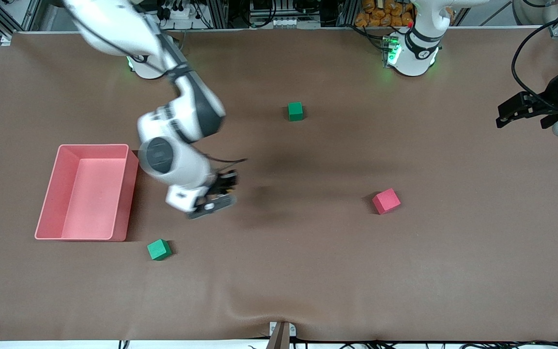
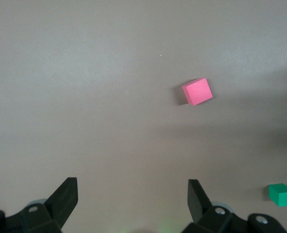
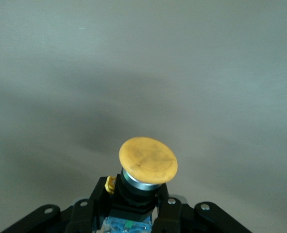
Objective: Place and upright button with both arms
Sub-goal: 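Lift the button out of the tray with the right gripper, then lower the button onto the table center with the right gripper, then release the button and withdraw the right gripper while the left gripper approaches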
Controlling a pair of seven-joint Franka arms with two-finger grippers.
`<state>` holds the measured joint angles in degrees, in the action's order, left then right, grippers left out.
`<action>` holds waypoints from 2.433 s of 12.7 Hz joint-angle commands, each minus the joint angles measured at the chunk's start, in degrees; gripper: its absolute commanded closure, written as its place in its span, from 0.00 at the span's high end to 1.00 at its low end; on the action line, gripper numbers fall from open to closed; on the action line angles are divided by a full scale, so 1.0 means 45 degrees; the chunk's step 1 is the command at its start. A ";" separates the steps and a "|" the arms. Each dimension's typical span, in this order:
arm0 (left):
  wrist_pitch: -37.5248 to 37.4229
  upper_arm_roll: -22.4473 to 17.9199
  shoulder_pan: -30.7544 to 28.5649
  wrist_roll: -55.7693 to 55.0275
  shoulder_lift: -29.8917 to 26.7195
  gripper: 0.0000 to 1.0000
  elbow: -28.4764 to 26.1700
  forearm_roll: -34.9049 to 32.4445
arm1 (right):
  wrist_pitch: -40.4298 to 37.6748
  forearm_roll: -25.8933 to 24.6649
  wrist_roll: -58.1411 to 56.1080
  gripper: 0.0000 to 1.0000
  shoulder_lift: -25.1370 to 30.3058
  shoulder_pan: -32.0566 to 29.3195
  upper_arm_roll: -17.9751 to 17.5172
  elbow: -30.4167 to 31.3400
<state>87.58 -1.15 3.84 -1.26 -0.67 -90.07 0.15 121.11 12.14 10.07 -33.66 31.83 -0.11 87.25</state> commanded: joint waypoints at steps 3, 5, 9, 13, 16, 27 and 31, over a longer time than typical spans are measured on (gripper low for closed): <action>-0.0185 0.0001 -0.0091 0.0319 0.0051 1.00 0.0152 0.0239 | 0.1212 0.0057 0.2468 0.00 -0.2242 0.1478 0.0258 -0.2177; -0.0185 0.0001 -0.0091 0.0319 0.0051 1.00 0.0152 0.0278 | 0.1271 -0.0195 0.3538 0.00 -0.3120 0.2394 0.0471 -0.3094; -0.0185 0.0001 -0.0091 0.0319 0.0090 1.00 0.0133 0.0278 | 0.2069 -0.0743 0.3915 0.00 -0.4411 0.3295 0.0629 -0.3919; -0.0185 0.0001 -0.0091 0.0319 0.0149 1.00 0.0094 0.0278 | 0.2111 -0.1037 0.4793 0.51 -0.4569 0.3805 0.0766 -0.3880; -0.0185 0.0000 -0.0091 0.0300 0.0168 1.00 0.0113 0.0278 | 0.2520 -0.2323 0.4968 1.00 -0.4765 0.4137 0.0805 -0.3822; -0.0556 0.0020 0.0065 0.0280 0.0636 1.00 0.0074 0.1352 | -0.0031 -0.1721 0.5910 1.00 -0.2563 0.2110 0.0572 -0.3822; -0.0731 0.0332 0.0572 0.0067 0.1260 1.00 0.0230 0.1352 | -0.2729 -0.1799 0.1268 1.00 -0.0259 0.0060 0.0688 -0.2187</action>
<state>85.77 -0.17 5.12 -1.26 3.10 -90.36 5.59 111.13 3.42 23.40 -41.15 36.63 4.17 70.20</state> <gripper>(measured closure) 0.000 0.000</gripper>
